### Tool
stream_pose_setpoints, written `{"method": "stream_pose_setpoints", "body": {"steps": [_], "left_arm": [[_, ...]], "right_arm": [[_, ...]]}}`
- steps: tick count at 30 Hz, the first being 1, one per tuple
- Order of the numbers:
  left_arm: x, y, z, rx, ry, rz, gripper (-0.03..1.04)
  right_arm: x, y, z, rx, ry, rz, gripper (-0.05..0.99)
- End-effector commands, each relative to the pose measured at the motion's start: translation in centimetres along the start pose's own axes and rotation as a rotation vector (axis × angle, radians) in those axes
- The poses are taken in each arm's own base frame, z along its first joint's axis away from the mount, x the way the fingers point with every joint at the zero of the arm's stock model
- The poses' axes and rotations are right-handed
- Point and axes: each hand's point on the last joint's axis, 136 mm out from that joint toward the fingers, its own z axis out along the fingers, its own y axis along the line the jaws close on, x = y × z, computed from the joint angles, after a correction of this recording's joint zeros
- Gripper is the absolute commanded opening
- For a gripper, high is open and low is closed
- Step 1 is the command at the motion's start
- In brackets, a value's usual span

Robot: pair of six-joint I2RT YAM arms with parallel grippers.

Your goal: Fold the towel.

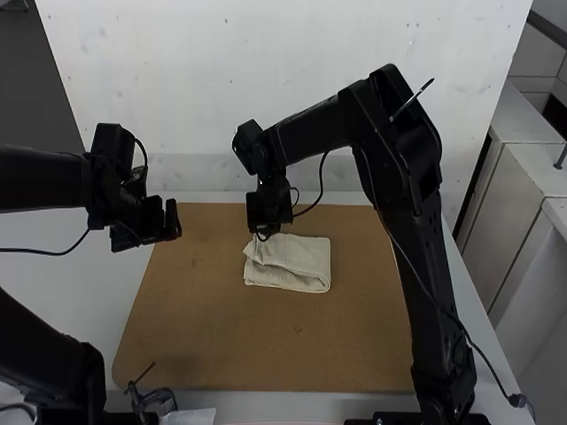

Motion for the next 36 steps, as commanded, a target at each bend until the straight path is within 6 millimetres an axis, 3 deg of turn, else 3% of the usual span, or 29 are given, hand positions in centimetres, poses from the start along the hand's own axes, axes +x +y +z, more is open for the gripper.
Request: {"method": "stream_pose_setpoints", "body": {"steps": [1,9,16,27,36], "left_arm": [[0.1,-0.2,-0.1,0.013,-0.012,0.010,1.00],[0.1,0.0,0.0,0.009,-0.009,0.007,1.00],[0.0,0.2,0.4,0.007,-0.010,0.004,1.00],[0.2,0.8,0.7,0.013,0.001,-0.015,1.00],[0.4,1.0,1.0,0.017,0.000,-0.018,1.00]], "right_arm": [[0.3,0.4,0.6,0.022,-0.004,-0.015,0.01],[1.1,1.0,1.7,0.030,0.018,-0.033,0.02],[1.6,2.8,2.0,0.015,0.019,-0.061,0.01],[0.3,5.4,1.4,-0.024,-0.024,-0.078,0.02],[0.4,6.1,1.9,-0.024,-0.020,-0.086,0.02]]}}
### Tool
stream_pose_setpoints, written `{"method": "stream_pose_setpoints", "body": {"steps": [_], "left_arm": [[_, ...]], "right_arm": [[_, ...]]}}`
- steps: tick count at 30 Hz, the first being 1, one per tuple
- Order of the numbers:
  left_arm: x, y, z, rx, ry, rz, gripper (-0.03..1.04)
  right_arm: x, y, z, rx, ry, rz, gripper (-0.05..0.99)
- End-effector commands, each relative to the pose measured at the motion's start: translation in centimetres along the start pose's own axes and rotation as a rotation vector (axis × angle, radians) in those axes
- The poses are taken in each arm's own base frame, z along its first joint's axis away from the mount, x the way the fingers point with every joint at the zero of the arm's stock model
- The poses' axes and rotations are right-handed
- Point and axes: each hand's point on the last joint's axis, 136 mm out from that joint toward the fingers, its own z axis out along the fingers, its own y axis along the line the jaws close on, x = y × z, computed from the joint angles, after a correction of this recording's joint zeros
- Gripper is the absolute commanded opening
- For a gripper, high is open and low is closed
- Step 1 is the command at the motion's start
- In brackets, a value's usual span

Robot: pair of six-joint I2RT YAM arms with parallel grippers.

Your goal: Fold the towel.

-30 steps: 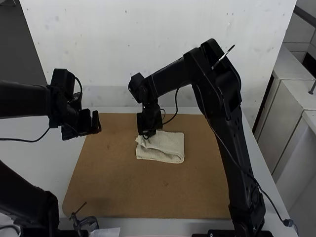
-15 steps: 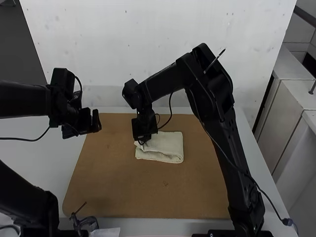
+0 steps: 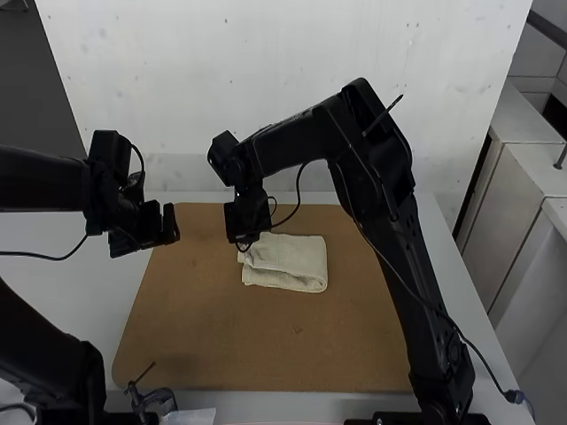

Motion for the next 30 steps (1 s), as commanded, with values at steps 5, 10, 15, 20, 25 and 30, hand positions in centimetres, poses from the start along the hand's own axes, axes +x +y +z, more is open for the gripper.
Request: {"method": "stream_pose_setpoints", "body": {"steps": [5,10,15,20,25,30], "left_arm": [[-0.3,0.2,0.2,0.013,-0.012,0.007,1.00],[-0.8,0.0,-0.1,0.017,-0.025,0.013,1.00],[-1.9,-0.7,-0.8,0.028,-0.054,0.028,1.00],[-2.6,-1.2,-1.2,0.036,-0.068,0.038,1.00],[-2.7,-1.4,-1.3,0.036,-0.073,0.045,1.00],[-2.6,-1.4,-1.8,0.030,-0.077,0.045,1.00]], "right_arm": [[-0.6,0.0,0.4,0.023,-0.016,0.007,0.02],[-3.0,-1.6,-2.3,0.028,-0.045,0.047,0.52],[-5.0,-5.4,-4.9,0.063,-0.080,0.098,0.96],[-4.3,-10.7,-5.5,0.110,-0.072,0.157,0.96],[-2.9,-16.4,-6.9,0.144,-0.092,0.224,0.96],[0.4,-23.1,-7.8,0.192,-0.124,0.292,0.96]]}}
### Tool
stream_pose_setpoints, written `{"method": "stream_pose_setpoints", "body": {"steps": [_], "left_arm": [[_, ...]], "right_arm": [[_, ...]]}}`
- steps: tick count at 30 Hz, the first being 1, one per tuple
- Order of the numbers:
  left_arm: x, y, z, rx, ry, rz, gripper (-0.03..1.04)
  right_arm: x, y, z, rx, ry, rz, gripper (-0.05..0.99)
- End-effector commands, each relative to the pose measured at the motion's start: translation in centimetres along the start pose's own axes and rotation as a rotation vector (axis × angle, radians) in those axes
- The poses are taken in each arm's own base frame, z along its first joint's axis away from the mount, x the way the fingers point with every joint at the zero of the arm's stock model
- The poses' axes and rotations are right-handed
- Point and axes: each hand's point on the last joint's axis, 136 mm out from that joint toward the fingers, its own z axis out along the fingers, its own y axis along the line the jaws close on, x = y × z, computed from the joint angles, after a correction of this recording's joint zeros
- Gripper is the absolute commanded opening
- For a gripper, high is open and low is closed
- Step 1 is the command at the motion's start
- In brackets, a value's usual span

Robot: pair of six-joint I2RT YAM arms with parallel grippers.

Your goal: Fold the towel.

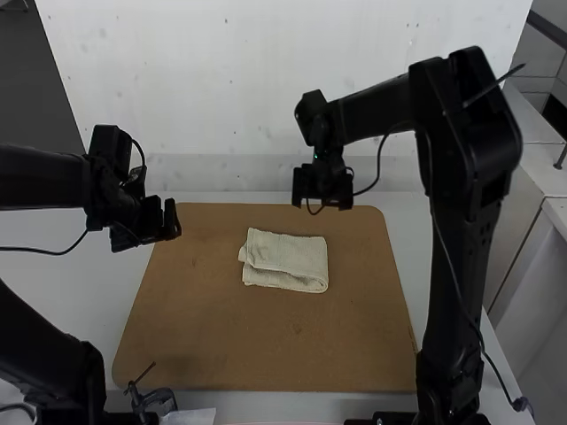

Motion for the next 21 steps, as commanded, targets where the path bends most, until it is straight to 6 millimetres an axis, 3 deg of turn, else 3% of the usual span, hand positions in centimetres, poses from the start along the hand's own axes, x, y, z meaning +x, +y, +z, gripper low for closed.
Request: {"method": "stream_pose_setpoints", "body": {"steps": [1,6,12,16,21], "left_arm": [[-1.8,-0.8,-1.5,0.015,-0.061,0.027,1.00],[-2.0,-0.5,-2.2,-0.007,-0.087,0.040,1.00],[-2.3,-0.8,-3.7,-0.020,-0.130,0.058,1.00],[-2.2,-1.1,-5.1,-0.014,-0.176,0.071,1.00],[-1.8,-1.9,-7.2,0.000,-0.244,0.092,1.00]], "right_arm": [[0.5,-5.7,-1.3,0.041,-0.054,0.026,0.96],[2.0,-12.7,-3.1,0.077,-0.165,0.082,0.96],[3.8,-18.4,-7.5,0.120,-0.330,0.128,0.96],[5.3,-20.6,-10.5,0.118,-0.450,0.155,0.96],[6.9,-20.0,-13.4,0.066,-0.589,0.141,0.96]]}}
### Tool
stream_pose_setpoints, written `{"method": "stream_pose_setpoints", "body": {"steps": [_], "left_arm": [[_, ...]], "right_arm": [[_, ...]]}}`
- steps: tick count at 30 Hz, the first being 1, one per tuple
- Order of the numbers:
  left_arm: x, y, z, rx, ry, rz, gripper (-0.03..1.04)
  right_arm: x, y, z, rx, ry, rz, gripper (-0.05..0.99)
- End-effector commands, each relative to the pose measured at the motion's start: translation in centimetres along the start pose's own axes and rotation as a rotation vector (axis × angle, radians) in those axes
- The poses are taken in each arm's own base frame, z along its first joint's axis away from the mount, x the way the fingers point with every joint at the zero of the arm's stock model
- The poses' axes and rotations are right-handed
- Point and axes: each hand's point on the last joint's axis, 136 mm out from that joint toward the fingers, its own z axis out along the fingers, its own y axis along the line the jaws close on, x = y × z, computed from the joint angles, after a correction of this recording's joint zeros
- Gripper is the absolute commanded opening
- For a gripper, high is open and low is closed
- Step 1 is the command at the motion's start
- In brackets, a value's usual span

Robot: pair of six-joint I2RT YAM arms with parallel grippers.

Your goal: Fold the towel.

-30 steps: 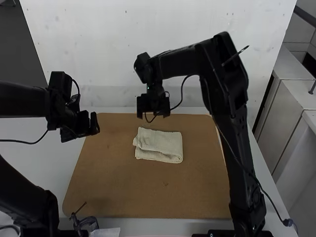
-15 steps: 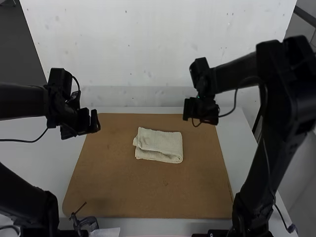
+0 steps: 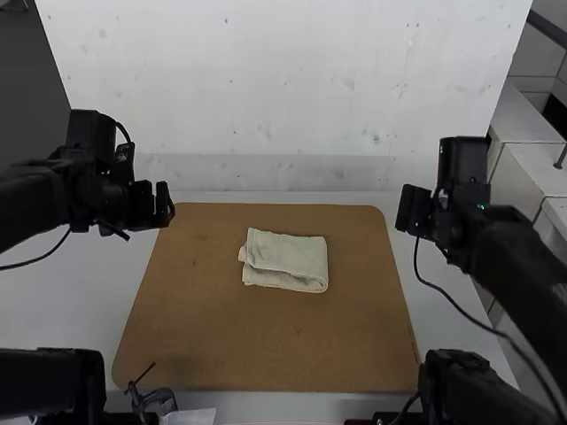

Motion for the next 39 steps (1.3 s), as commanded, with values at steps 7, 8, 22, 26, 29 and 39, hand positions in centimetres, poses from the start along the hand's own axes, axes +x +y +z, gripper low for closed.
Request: {"method": "stream_pose_setpoints", "body": {"steps": [7,8,22,26,29,39], "left_arm": [[-0.7,-1.1,-5.3,-0.011,-0.166,0.055,1.00],[-0.7,-0.9,-5.8,-0.017,-0.187,0.053,1.00],[-0.9,0.5,-10.7,-0.074,-0.448,0.014,0.99],[-1.1,1.4,-12.0,-0.112,-0.506,-0.019,0.98],[-1.2,2.0,-13.0,-0.126,-0.550,-0.063,0.98],[1.9,2.3,-12.9,-0.137,-0.516,0.030,0.98]], "right_arm": [[0.8,1.6,-4.1,-0.134,-0.185,-0.037,0.96],[0.9,1.6,-4.3,-0.140,-0.203,-0.036,0.96],[-0.3,1.2,-6.2,-0.149,-0.353,-0.016,0.96],[0.0,1.1,-5.9,-0.142,-0.357,-0.015,0.96],[0.0,1.1,-6.0,-0.142,-0.371,-0.026,0.96],[0.3,0.9,-6.1,-0.133,-0.392,-0.057,0.96]]}}
